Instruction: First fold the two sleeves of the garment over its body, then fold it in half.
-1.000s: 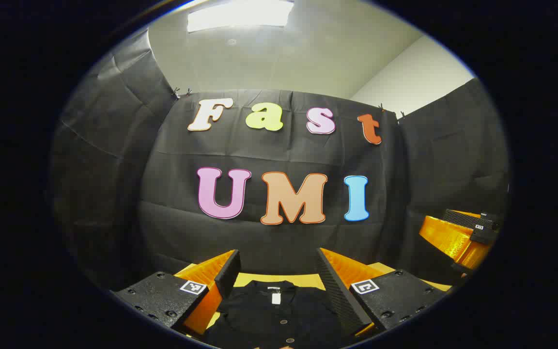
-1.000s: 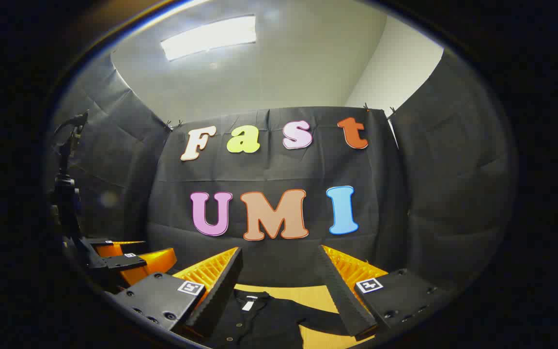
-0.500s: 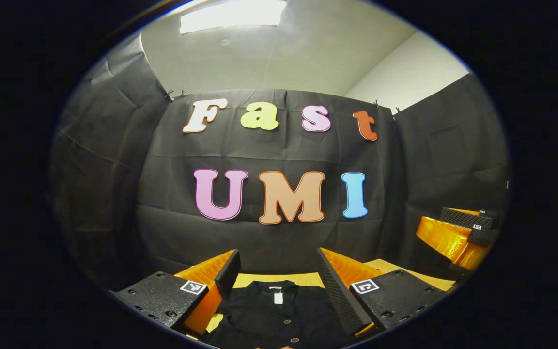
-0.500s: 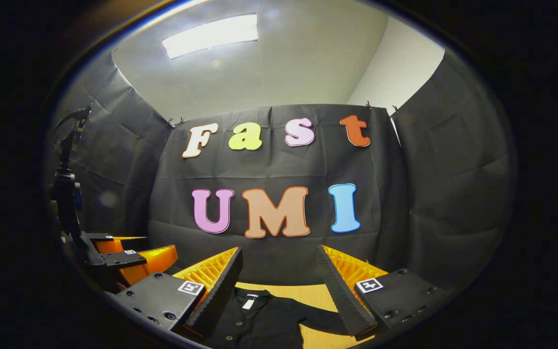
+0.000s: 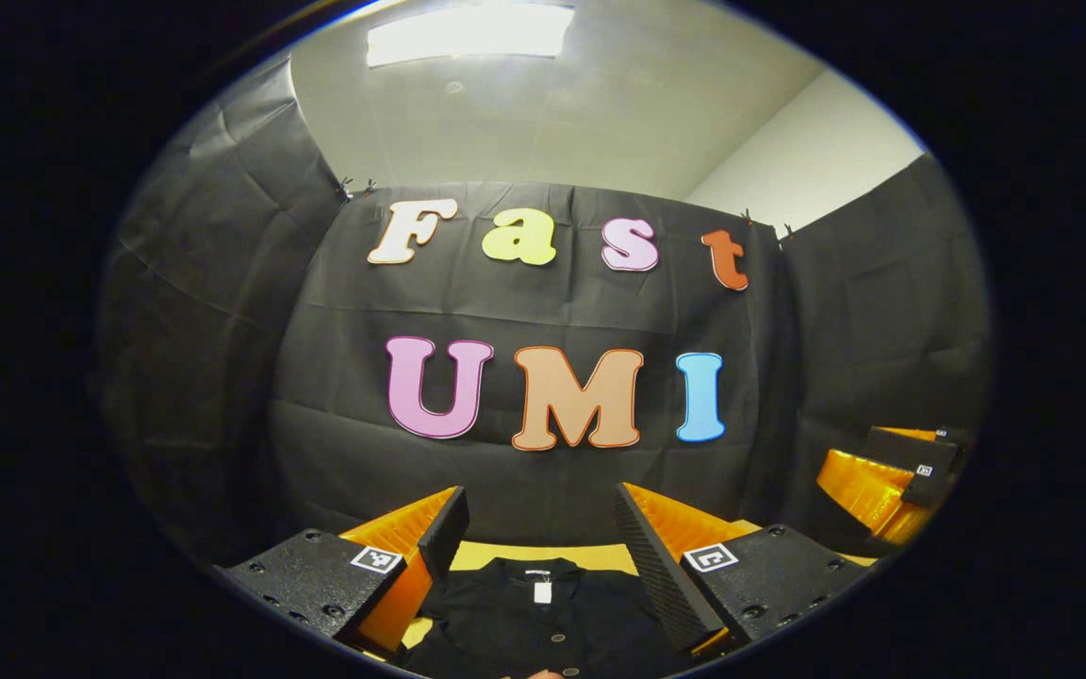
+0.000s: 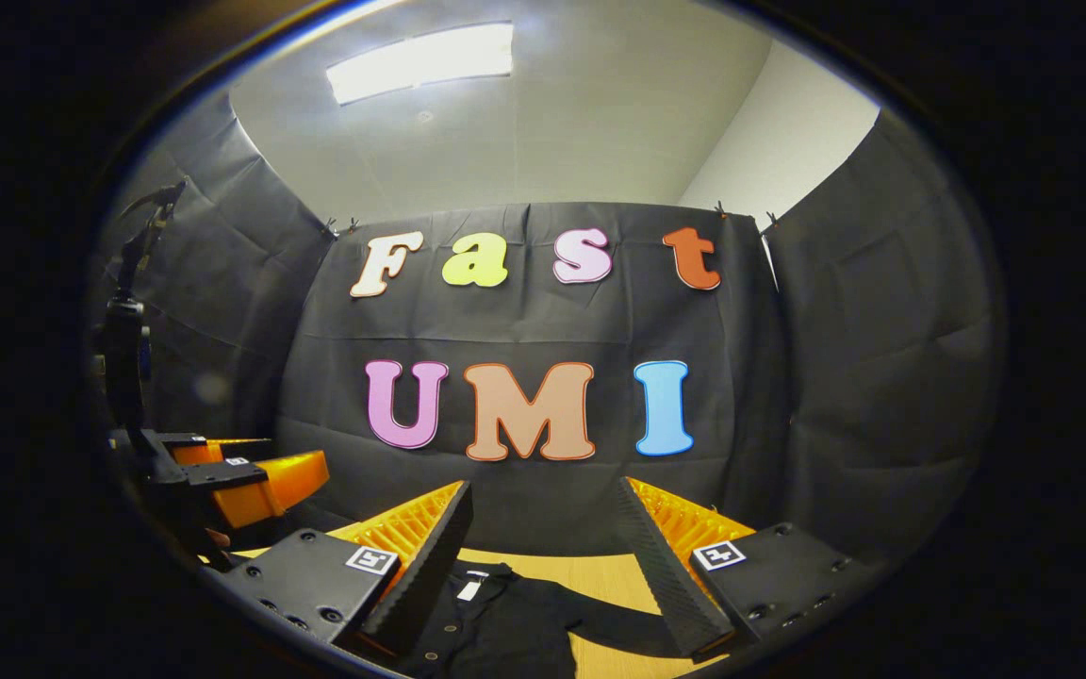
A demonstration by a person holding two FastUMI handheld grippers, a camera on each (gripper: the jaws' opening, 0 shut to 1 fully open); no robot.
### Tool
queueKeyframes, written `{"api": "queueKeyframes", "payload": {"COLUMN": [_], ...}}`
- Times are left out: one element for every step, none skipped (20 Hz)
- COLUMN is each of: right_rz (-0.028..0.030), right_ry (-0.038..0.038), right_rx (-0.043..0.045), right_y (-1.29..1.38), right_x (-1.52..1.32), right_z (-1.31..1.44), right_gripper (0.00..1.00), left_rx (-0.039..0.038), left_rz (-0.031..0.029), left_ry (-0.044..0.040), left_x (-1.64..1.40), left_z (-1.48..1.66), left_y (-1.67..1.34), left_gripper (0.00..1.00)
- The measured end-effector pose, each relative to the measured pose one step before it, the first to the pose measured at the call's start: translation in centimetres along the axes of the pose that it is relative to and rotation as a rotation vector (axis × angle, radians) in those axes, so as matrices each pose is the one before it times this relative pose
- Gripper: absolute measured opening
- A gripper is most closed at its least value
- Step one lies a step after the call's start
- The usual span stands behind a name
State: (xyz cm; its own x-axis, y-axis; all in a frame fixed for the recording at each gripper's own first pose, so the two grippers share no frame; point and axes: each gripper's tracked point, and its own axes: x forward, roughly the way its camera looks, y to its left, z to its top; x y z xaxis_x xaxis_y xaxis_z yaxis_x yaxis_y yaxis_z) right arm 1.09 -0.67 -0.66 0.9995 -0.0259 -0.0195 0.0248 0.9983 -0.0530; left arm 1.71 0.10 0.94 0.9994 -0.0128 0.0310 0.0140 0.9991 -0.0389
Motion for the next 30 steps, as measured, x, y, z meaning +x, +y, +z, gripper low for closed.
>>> {"api": "queueKeyframes", "payload": {"right_rz": [-0.00339, -0.00004, 0.00178, 0.00158, 0.00151, 0.0016, 0.00598, 0.00559, 0.00117, 0.00235, 0.00369, 0.0014, 0.00091, 0.00555, 0.0077, 0.00201, 0.00076, 0.00532, 0.00677, 0.00382, 0.00388, 0.00157, -0.00193, -0.00087, 0.00125, 0.00314, 0.00122, 0.00191, 0.00192, 0.00132], "right_ry": [-0.00485, -0.00135, 0.00081, -0.00107, -0.00305, 0.00093, 0.0025, 0.00553, -0.00025, -0.0036, -0.0062, -0.00248, -0.00108, -0.00095, 0.00238, -0.00356, -0.00662, -0.00635, -0.00202, 0.00356, 0.00226, 0.00393, 0.0016, -0.00199, -0.00004, -0.00072, 0.00079, 0.0001, 0.00044, -0.00094], "right_rx": [-0.00491, -0.00734, -0.0069, -0.00465, -0.00301, -0.00315, -0.00346, -0.00287, 0.0018, 0.00466, 0.00374, 0.0013, 0.00152, 0.00242, 0.00412, 0.00485, 0.007, 0.0083, 0.00462, 0.00091, 0.00005, -0.00031, 0.00044, 0.00265, 0.0036, 0.00139, -0.00223, -0.00296, -0.00087, 0.0004], "right_y": [-0.006, 0.136, 0.114, -0.022, 0.052, 0.02, 0.141, 0.147, -0.006, 0.003, 0.172, 0.047, -0.03, 0.193, 0.216, 0.036, -0.059, 0.071, 0.297, -0.003, 0.068, 0.072, -0.143, 0.036, 0.091, 0.061, -0.006, 0.029, 0.029, 0.063], "right_x": [-0.27, -0.057, -0.115, 0.019, -0.103, 0.124, 0.169, 0.174, 0.05, 0.089, 0.077, 0.116, 0.056, -0.025, 0.137, 0.03, -0.025, 0.212, 0.095, 0.152, 0.167, 0.238, 0.016, 0.027, 0.069, 0.129, -0.103, 0.136, -0.161, 0.091], "right_z": [-0.064, -0.013, -0.271, -0.016, -0.013, -0.048, 0.068, -0.113, 0.002, 0.177, 0.143, 0.038, -0.195, -0.087, -0.085, -0.009, 0.187, 0.115, -0.047, -0.177, 0.016, 0.023, -0.084, 0.027, -0.014, 0.008, -0.096, 0.022, -0.007, 0.061], "right_gripper": [0.98, 0.98, 0.98, 0.97, 0.98, 0.97, 0.98, 0.98, 0.98, 0.99, 0.99, 0.99, 0.99, 0.99, 0.99, 0.98, 0.99, 0.98, 0.99, 0.99, 0.99, 0.99, 0.98, 0.98, 0.99, 0.98, 0.98, 0.98, 0.98, 0.99], "left_rx": [-0.01606, -0.00329, 0.00035, -0.0003, -0.00009, -0.00673, -0.00743, -0.00351, 0.00534, 0.01186, 0.01047, 0.00341, -0.00064, -0.0005, -0.00176, 0.00397, 0.01245, 0.01367, 0.01131, 0.00616, 0.00318, 0.00167, 0.00508, 0.00578, 0.00135, 0.00127, 0.00027, 0.0017, 0.00026, -0.00161], "left_rz": [-0.01465, -0.00217, -0.00109, -0.00496, -0.00353, -0.0071, -0.00741, -0.01163, -0.00284, 0.00631, 0.01312, 0.00717, 0.00696, 0.00527, 0.00311, -0.00057, 0.00176, 0.0024, 0.00263, 0.00017, -0.00205, -0.00132, 0.00135, 0.0067, 0.00496, 0.00076, -0.00197, -0.00066, 0.00271, 0.00041], "left_ry": [0.01582, 0.01482, 0.00697, 0.00224, -0.00189, -0.00507, -0.00469, 0.00085, 0.00146, -0.00039, -0.00557, -0.00201, 0.00145, 0.00314, 0.00152, 0.00905, 0.007, -0.00466, -0.00811, -0.00401, -0.00396, -0.00694, -0.00647, -0.00804, -0.00195, -0.00384, -0.00277, 0.00146, 0.00091, 0.00186], "left_x": [0.088, 0.167, 0.165, 0.195, 0.049, -0.044, 0.055, 0.053, 0.045, 0.085, 0.002, -0.063, -0.1, -0.041, -0.109, -0.034, -0.049, 0.015, -0.003, 0.035, -0.018, 0.052, -0.092, -0.118, -0.181, -0.158, -0.155, -0.051, -0.115, -0.15], "left_z": [-0.419, -0.554, -0.236, -0.083, 0.07, 0.098, 0.087, -0.069, -0.056, 0.004, 0.097, 0.019, -0.158, -0.213, -0.141, -0.225, -0.133, 0.192, 0.267, 0.082, 0.163, 0.23, 0.257, 0.052, 0.077, -0.065, 0.066, -0.138, -0.026, -0.084], "left_y": [-0.499, 0.047, -0.005, -0.246, -0.219, -0.281, -0.201, -0.343, -0.088, 0.338, 0.473, 0.187, 0.11, 0.053, -0.014, 0.012, 0.068, 0.169, 0.103, -0.025, -0.164, -0.067, -0.026, 0.183, 0.165, -0.03, -0.117, -0.067, 0.141, 0.075], "left_gripper": [0.92, 0.92, 0.92, 0.92, 0.92, 0.92, 0.92, 0.92, 0.92, 0.92, 0.92, 0.92, 0.92, 0.92, 0.92, 0.92, 0.92, 0.92, 0.92, 0.92, 0.92, 0.92, 0.92, 0.92, 0.92, 0.92, 0.92, 0.92, 0.92, 0.92]}}
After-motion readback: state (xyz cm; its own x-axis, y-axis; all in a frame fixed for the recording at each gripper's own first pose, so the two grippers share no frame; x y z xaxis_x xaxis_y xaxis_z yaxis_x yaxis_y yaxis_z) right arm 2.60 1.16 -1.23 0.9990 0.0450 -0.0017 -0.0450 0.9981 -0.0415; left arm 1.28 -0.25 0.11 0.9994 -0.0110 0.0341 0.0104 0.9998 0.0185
